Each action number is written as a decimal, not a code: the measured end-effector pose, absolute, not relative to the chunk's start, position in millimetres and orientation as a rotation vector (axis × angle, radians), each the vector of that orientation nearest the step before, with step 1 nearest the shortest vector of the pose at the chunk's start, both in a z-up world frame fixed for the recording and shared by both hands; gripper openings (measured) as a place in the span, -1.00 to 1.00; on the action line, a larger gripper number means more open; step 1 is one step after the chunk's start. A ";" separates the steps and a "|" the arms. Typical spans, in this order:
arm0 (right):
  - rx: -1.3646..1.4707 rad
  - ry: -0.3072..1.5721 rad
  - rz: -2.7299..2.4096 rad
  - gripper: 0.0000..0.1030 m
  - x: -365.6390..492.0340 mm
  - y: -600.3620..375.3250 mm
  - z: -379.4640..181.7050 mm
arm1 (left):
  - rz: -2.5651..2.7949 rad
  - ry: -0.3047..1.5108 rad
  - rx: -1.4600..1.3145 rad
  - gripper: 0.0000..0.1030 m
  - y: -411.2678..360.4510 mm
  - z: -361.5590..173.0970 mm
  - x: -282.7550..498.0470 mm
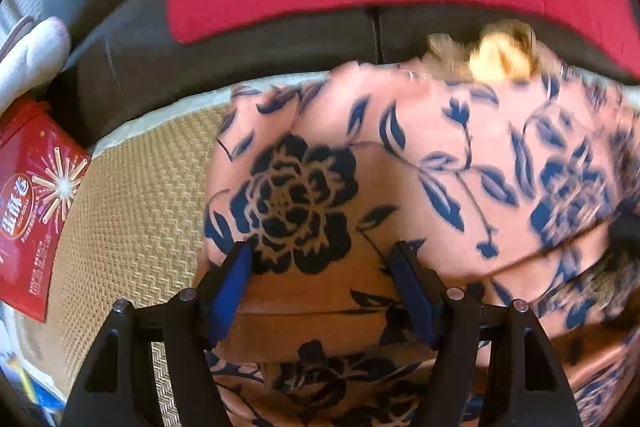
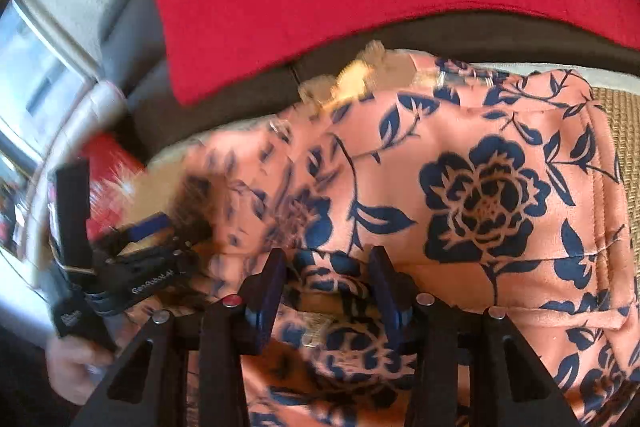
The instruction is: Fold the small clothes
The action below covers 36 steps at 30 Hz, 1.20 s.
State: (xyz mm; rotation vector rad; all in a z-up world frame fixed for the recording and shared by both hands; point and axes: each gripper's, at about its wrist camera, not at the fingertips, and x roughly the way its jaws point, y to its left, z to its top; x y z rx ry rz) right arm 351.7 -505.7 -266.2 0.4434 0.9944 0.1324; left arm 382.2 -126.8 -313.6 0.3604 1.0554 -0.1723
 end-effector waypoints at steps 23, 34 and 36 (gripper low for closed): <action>0.642 0.881 -0.043 -0.05 265.9 -628.1 -227.9 | -0.179 1.018 0.254 0.42 -82.0 -277.9 339.5; 0.622 0.900 -0.131 0.24 132.4 -605.9 -242.6 | -0.137 0.981 0.068 0.43 13.0 -280.6 245.4; 0.564 0.928 -0.186 0.24 113.3 -587.8 -247.6 | -0.132 0.990 0.031 0.45 30.4 -287.0 231.2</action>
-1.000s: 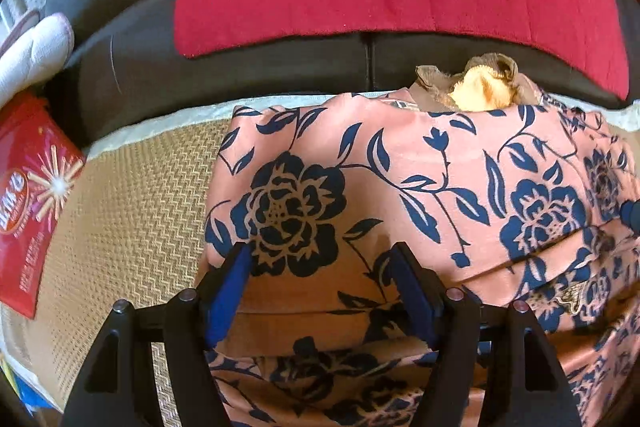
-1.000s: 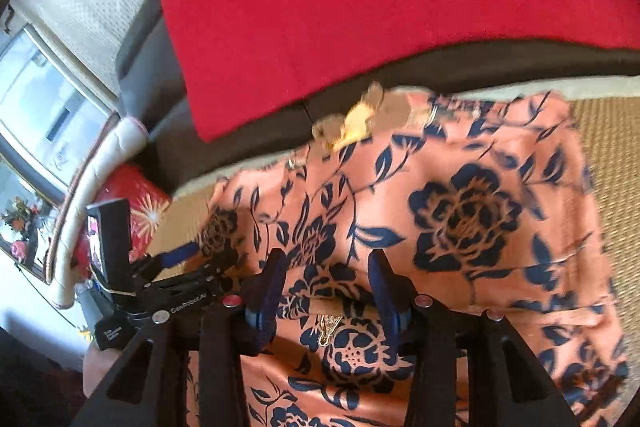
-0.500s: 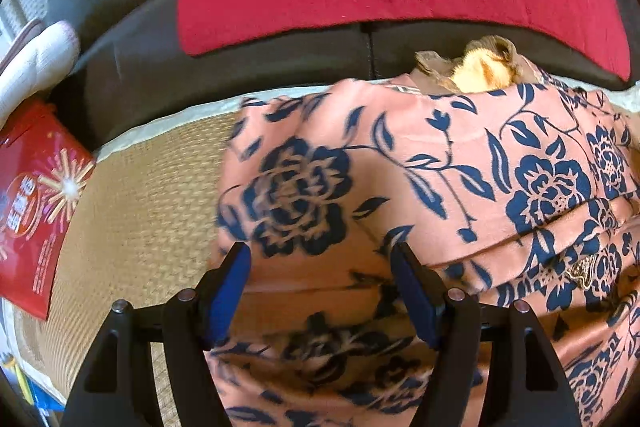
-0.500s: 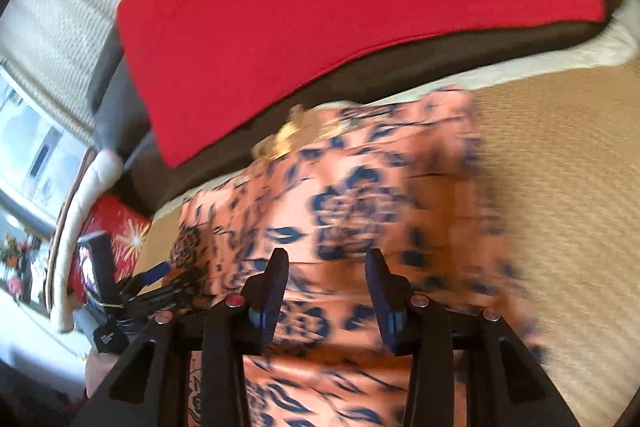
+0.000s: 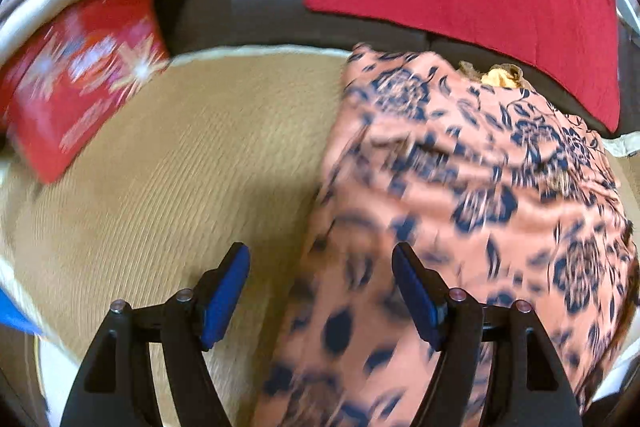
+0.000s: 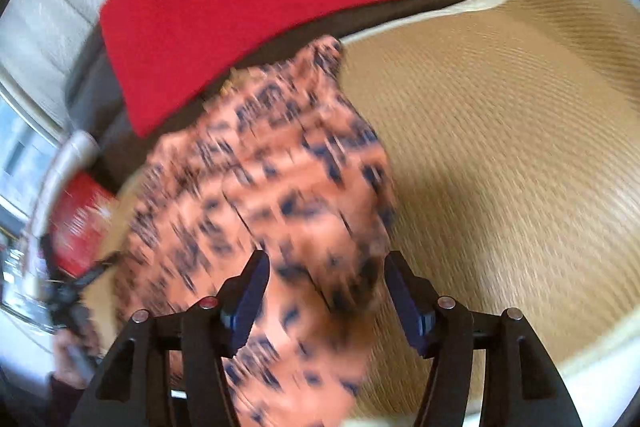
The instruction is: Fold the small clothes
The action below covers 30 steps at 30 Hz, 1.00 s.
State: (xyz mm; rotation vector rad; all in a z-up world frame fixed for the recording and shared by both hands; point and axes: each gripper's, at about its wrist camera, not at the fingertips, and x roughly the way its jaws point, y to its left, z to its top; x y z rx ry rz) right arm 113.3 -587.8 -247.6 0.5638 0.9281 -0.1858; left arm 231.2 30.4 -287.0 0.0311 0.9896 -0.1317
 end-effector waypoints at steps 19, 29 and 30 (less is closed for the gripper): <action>0.617 1.016 -0.188 0.21 62.8 -553.1 -272.3 | -0.231 0.891 0.197 0.45 47.1 -300.7 147.5; 0.692 0.949 -0.307 0.27 26.6 -595.1 -248.0 | -0.247 0.892 0.188 0.45 53.7 -303.7 135.4; 0.648 0.942 -0.267 0.27 34.1 -581.8 -245.1 | -0.247 0.890 0.187 0.45 54.7 -303.7 134.3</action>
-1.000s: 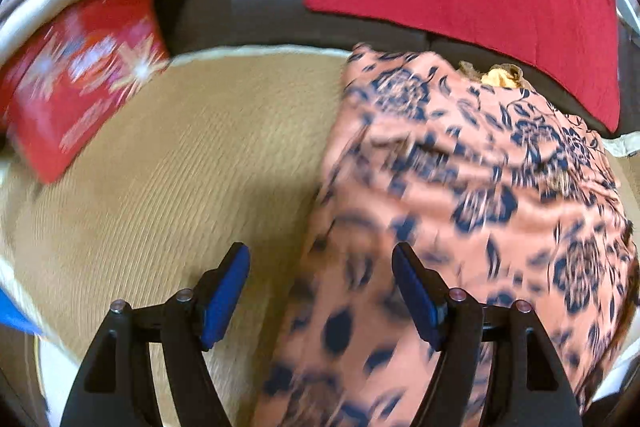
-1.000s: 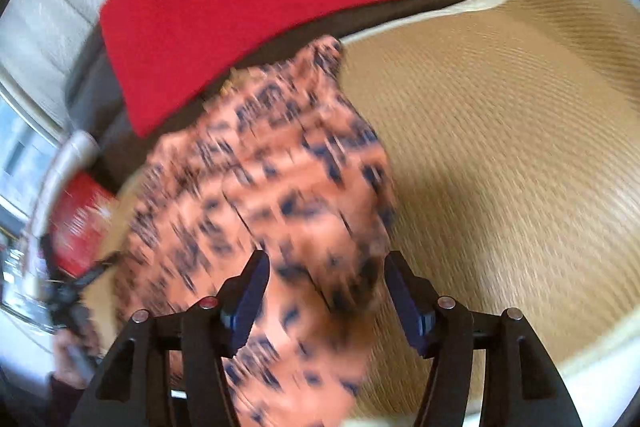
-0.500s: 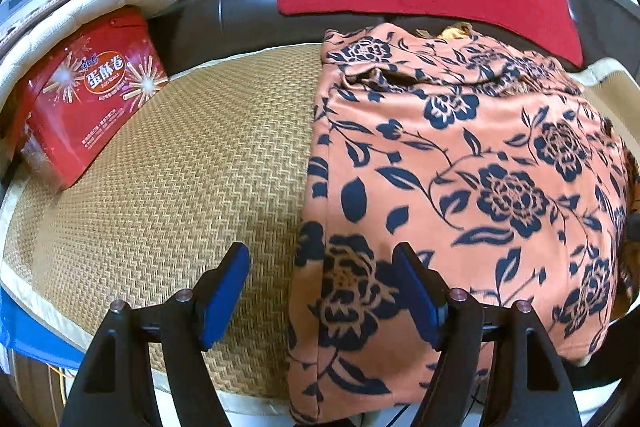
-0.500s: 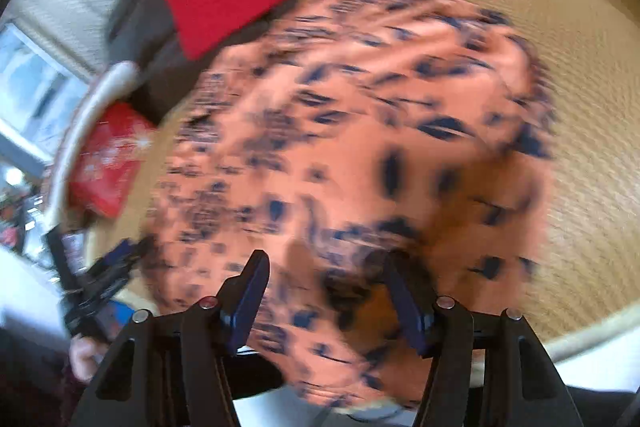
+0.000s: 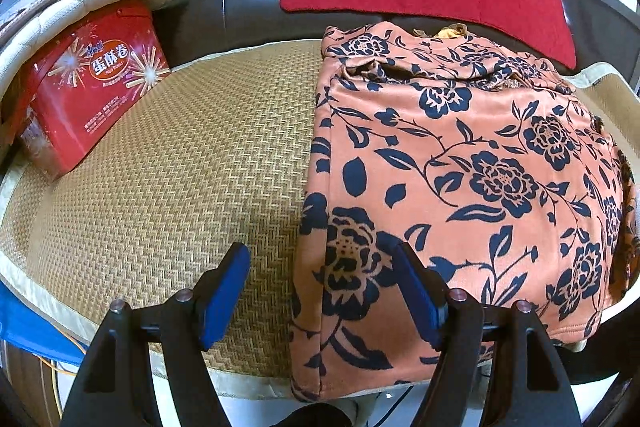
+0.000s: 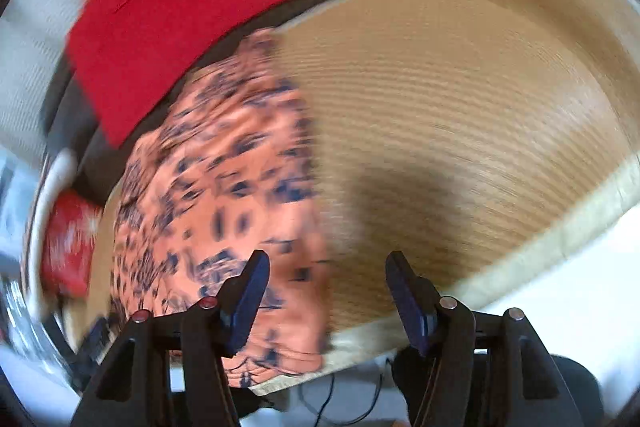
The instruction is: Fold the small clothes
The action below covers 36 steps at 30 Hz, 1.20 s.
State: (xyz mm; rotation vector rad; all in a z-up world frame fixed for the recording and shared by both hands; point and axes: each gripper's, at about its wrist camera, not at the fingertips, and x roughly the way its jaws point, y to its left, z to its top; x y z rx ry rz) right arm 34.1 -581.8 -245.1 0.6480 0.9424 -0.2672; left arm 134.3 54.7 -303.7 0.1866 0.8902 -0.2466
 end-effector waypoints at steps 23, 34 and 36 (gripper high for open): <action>0.885 0.983 -0.331 0.27 0.3 -640.4 -282.6 | -0.297 0.911 0.150 0.45 58.0 -308.1 129.6; 0.754 1.124 -0.230 0.30 28.7 -605.5 -322.2 | -0.366 1.059 0.023 0.49 88.0 -324.7 126.8; 0.738 1.117 -0.205 0.28 28.9 -601.1 -320.6 | -0.388 1.075 0.005 0.49 91.9 -328.4 123.9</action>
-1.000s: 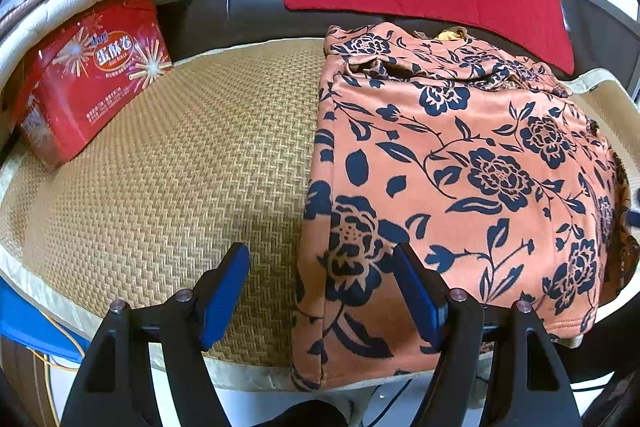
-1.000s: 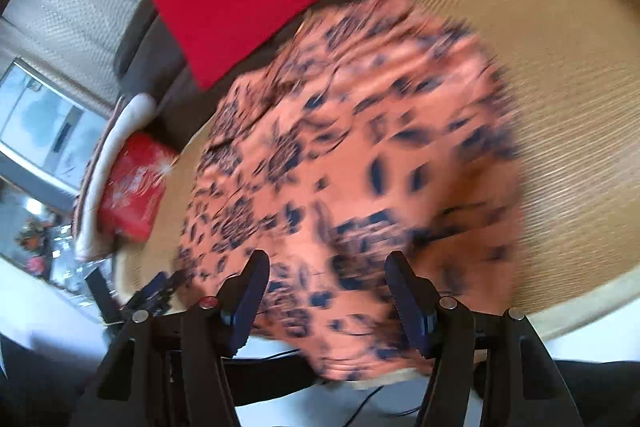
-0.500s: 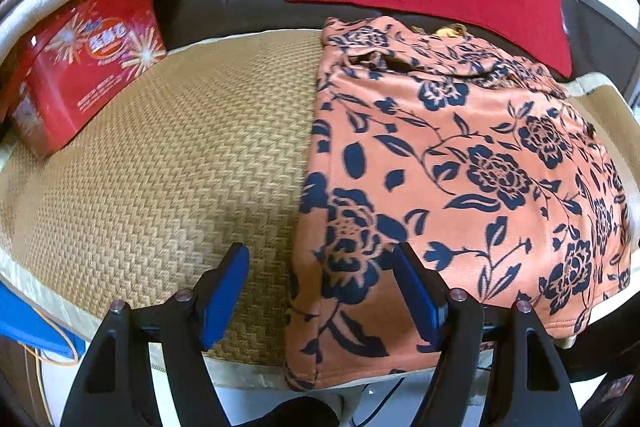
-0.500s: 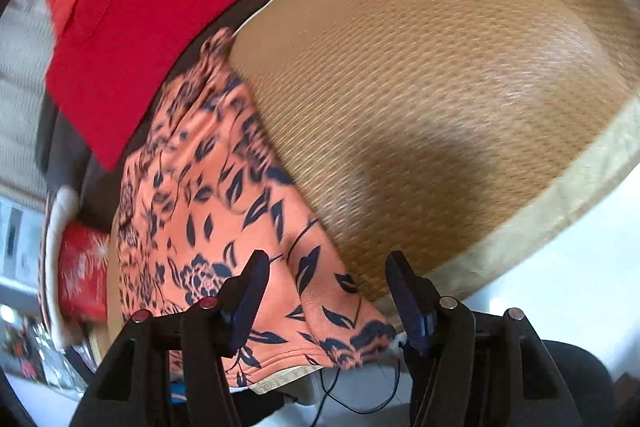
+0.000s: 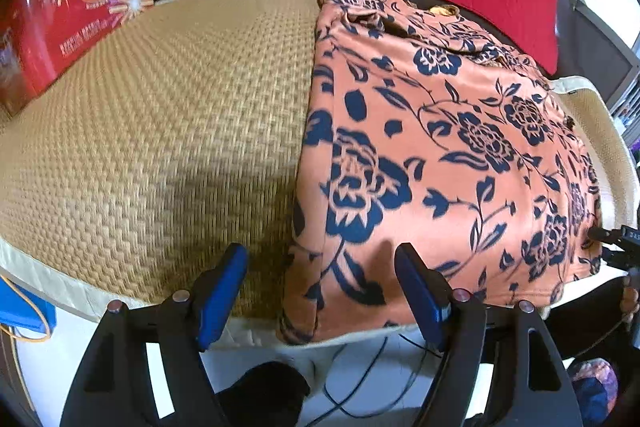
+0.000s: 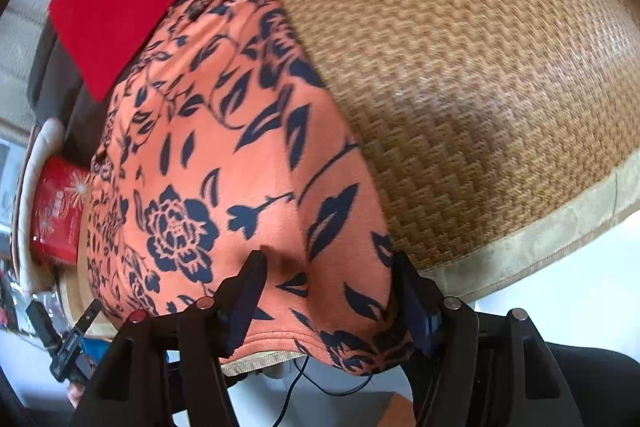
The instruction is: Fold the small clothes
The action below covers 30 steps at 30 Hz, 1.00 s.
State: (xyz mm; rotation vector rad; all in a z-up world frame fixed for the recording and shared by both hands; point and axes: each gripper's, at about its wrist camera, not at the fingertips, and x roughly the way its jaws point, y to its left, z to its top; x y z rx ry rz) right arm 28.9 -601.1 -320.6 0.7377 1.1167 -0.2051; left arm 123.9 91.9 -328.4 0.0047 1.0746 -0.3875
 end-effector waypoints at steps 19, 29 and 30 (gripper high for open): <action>0.691 1.169 -0.150 0.08 52.4 -584.2 -326.0 | -0.493 1.161 0.033 0.25 75.7 -341.0 110.1; 0.635 1.140 -0.051 -0.79 57.8 -566.3 -315.2 | -0.540 1.171 -0.092 -0.85 85.2 -337.4 117.7; 0.660 1.124 -0.024 -0.80 57.6 -568.5 -308.8 | -0.563 1.165 -0.106 -0.85 84.6 -333.8 118.5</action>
